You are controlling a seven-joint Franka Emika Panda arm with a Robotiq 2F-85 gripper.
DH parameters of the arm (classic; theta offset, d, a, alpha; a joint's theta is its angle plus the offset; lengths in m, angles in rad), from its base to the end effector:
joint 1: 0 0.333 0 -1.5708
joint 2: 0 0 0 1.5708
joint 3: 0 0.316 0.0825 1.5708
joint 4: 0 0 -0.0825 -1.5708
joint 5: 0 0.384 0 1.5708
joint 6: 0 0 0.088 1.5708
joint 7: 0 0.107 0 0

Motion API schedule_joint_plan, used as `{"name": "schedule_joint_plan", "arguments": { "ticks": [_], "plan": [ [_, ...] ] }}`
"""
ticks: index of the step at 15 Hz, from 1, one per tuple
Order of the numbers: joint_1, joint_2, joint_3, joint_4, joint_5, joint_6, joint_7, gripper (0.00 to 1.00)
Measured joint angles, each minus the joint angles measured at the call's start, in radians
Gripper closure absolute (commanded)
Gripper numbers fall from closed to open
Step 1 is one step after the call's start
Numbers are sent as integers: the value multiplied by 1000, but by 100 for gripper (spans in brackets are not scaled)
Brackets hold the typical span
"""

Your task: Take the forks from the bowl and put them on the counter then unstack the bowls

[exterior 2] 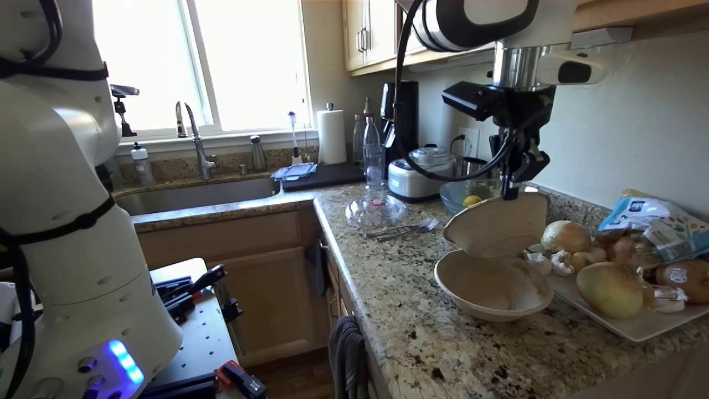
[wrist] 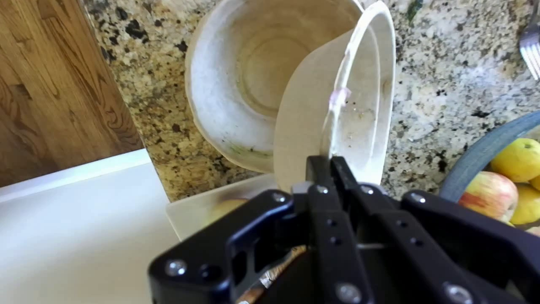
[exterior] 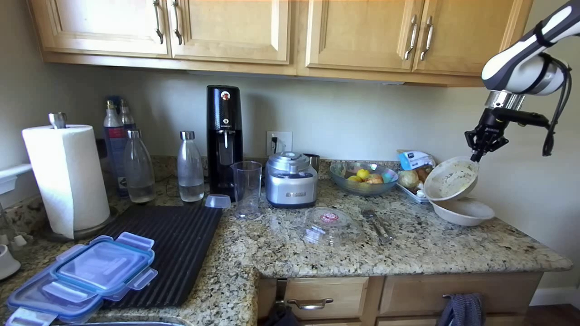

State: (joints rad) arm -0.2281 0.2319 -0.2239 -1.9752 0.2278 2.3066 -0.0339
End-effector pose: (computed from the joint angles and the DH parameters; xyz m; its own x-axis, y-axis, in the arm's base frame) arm 0.5522 -0.2572 0.3656 0.8425 -0.5287 0.1029 -0.5157 -0.8470 -0.1290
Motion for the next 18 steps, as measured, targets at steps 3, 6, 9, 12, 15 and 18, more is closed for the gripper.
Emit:
{"name": "schedule_joint_plan", "arguments": {
  "ticks": [3, 6, 9, 12, 15, 18],
  "plan": [
    [0, -42, 15, 0, 30, -8, -49, 94],
    [1, -77, 32, 0, 72, -37, -104, 94],
    [2, -95, 51, 0, 139, -110, -169, 94],
    [7, -91, 78, -1, 192, -222, -228, 94],
    [14, -75, 106, -6, 217, -304, -247, 94],
    [23, -26, 123, -8, 226, -328, -247, 94]
  ]
}}
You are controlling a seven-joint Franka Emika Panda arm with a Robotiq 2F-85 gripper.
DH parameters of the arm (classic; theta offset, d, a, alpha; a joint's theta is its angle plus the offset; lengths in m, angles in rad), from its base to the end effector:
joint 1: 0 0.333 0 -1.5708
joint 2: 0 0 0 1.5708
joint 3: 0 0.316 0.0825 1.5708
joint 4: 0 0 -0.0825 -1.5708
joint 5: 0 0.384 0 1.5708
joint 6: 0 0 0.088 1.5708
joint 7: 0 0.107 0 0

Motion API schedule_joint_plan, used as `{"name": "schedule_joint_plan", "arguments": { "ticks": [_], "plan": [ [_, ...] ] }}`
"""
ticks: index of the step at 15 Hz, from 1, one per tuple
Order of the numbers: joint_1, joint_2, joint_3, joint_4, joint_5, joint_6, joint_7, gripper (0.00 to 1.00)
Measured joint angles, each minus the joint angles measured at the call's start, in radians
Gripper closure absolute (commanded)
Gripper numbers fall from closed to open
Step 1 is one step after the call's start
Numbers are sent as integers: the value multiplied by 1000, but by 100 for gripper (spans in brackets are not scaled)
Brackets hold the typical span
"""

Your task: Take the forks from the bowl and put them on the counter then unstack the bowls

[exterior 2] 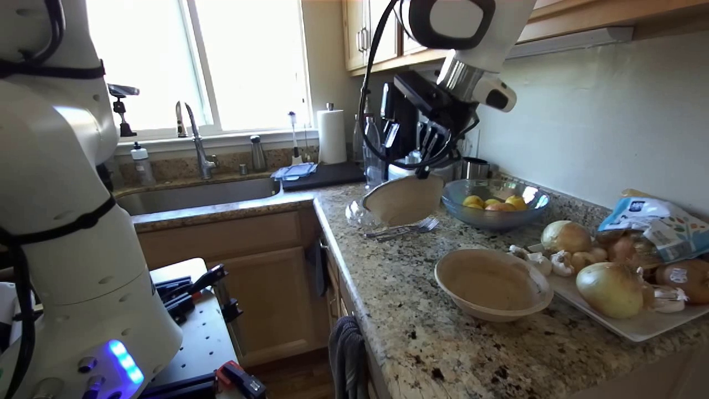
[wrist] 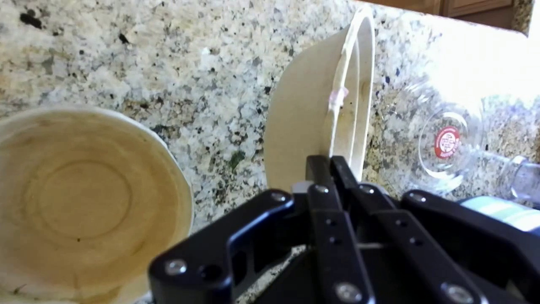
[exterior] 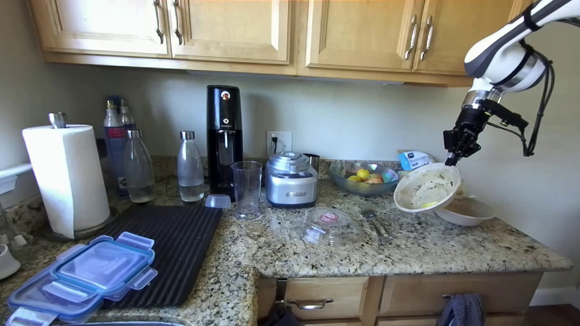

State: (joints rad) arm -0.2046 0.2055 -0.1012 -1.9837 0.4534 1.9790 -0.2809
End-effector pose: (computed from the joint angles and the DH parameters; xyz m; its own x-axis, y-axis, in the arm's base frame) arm 0.5556 -0.1446 0.3523 0.9664 -0.2196 -0.1336 -0.2550 -0.8844 -0.3909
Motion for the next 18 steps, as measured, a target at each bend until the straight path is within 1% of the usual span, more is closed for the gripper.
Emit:
{"name": "schedule_joint_plan", "arguments": {
  "ticks": [5, 10, 14, 17, 18],
  "plan": [
    [3, 118, 12, 15, 33, 1, 0, 94],
    [-2, 222, 17, 71, 80, 5, 0, 94],
    [-15, 271, 18, 118, 101, 27, 0, 94],
    [-30, 287, 18, 133, 101, 86, -19, 93],
    [-36, 289, 18, 133, 101, 109, -30, 68]
  ]
}}
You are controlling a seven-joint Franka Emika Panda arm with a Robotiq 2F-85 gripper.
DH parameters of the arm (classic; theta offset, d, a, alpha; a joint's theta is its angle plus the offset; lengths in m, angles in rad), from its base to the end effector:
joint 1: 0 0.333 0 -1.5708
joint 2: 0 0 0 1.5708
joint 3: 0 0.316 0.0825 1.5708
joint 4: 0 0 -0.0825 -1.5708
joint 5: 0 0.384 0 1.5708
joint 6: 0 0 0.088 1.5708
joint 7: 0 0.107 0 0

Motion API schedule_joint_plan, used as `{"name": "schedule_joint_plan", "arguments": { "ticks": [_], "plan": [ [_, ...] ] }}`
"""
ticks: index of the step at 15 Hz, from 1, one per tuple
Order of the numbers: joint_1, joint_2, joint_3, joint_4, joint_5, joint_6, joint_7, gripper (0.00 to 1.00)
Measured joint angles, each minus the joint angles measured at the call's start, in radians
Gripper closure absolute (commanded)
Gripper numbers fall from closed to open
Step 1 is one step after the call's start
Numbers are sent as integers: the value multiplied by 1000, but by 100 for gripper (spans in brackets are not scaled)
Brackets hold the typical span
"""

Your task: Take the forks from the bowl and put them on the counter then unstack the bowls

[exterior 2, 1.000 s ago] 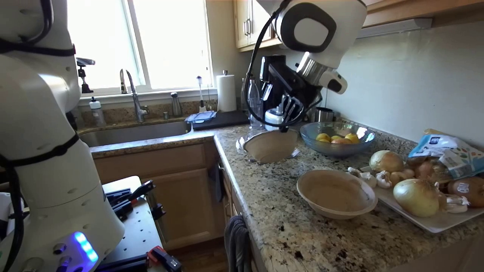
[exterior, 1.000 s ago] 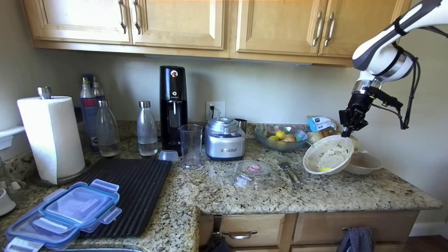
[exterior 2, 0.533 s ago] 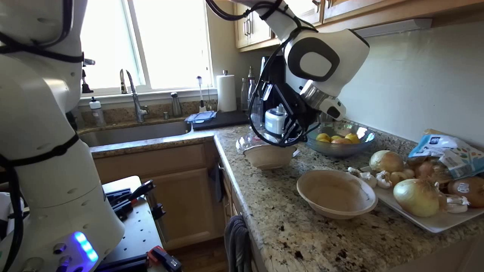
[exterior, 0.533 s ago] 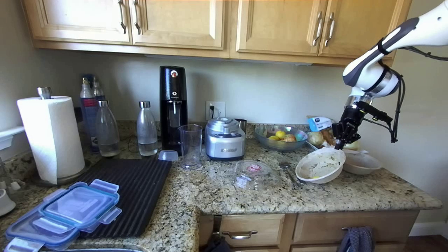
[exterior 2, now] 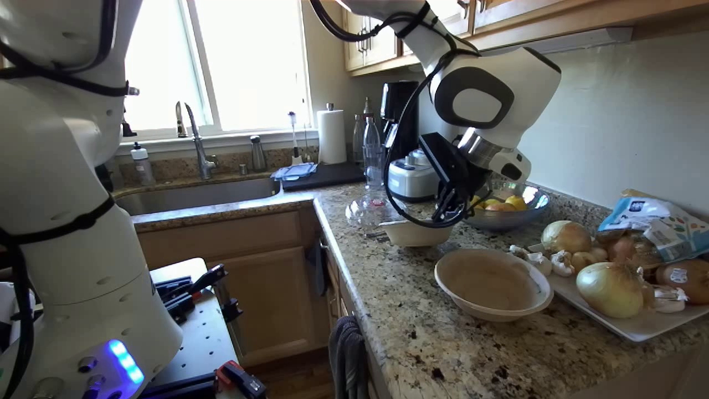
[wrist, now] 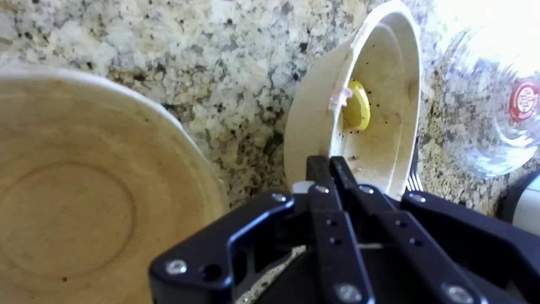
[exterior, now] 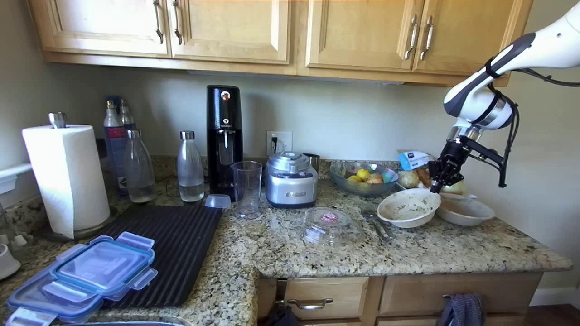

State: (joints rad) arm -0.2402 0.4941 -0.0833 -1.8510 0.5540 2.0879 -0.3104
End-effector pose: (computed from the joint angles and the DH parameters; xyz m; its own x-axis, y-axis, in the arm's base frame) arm 0.5947 -0.1692 0.2419 0.9379 -0.2987 -0.1766 -0.3462 -0.8406 -0.4166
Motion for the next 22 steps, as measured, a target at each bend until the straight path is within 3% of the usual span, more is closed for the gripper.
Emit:
{"name": "schedule_joint_plan", "arguments": {
  "ticks": [3, 12, 16, 22],
  "plan": [
    [-14, 4, 0, 0, -2, 45, -29, 59],
    [-20, 3, 1, -12, -6, 64, -98, 2],
    [-18, -17, 0, -53, -60, 177, -68, 0],
    [42, -63, -18, -194, -180, 400, 265, 0]
  ]
}}
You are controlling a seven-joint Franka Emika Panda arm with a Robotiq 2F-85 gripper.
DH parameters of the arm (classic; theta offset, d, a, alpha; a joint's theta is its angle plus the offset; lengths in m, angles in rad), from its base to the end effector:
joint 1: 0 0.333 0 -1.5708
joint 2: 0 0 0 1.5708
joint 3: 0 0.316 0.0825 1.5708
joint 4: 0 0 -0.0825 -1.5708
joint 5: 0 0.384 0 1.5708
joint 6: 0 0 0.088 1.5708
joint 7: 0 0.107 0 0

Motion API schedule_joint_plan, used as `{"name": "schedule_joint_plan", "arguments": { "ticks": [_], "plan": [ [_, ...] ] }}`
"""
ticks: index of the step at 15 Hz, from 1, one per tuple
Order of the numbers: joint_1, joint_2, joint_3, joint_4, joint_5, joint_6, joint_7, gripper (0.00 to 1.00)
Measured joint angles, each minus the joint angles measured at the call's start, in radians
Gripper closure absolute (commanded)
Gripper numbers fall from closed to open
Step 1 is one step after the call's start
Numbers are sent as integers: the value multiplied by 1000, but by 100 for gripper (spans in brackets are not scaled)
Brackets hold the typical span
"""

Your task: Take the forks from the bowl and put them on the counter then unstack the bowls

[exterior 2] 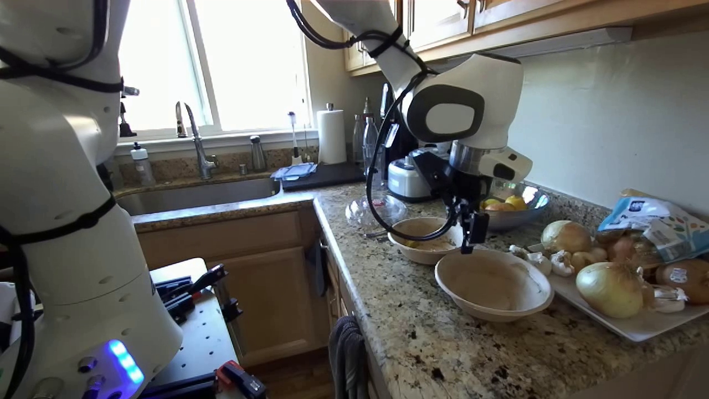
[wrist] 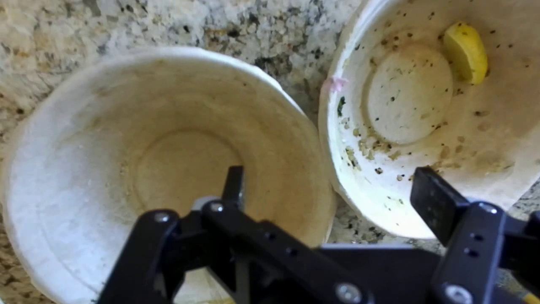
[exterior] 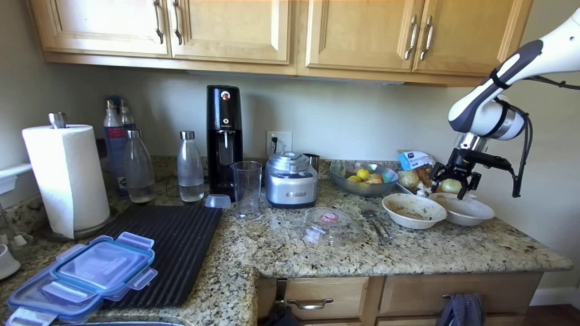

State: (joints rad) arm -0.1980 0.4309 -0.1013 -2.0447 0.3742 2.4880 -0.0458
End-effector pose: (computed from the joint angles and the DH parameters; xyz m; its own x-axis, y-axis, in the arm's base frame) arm 0.5716 -0.1770 0.2299 0.8576 -0.5143 0.0012 -0.5050 -0.8426 -0.1870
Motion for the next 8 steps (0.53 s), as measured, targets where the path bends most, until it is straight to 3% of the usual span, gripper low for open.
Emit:
{"name": "schedule_joint_plan", "arguments": {
  "ticks": [5, 8],
  "plan": [
    [86, -13, -76, -77, -142, 154, 274, 0],
    [120, -37, -133, -95, -219, 177, 379, 0]
  ]
}}
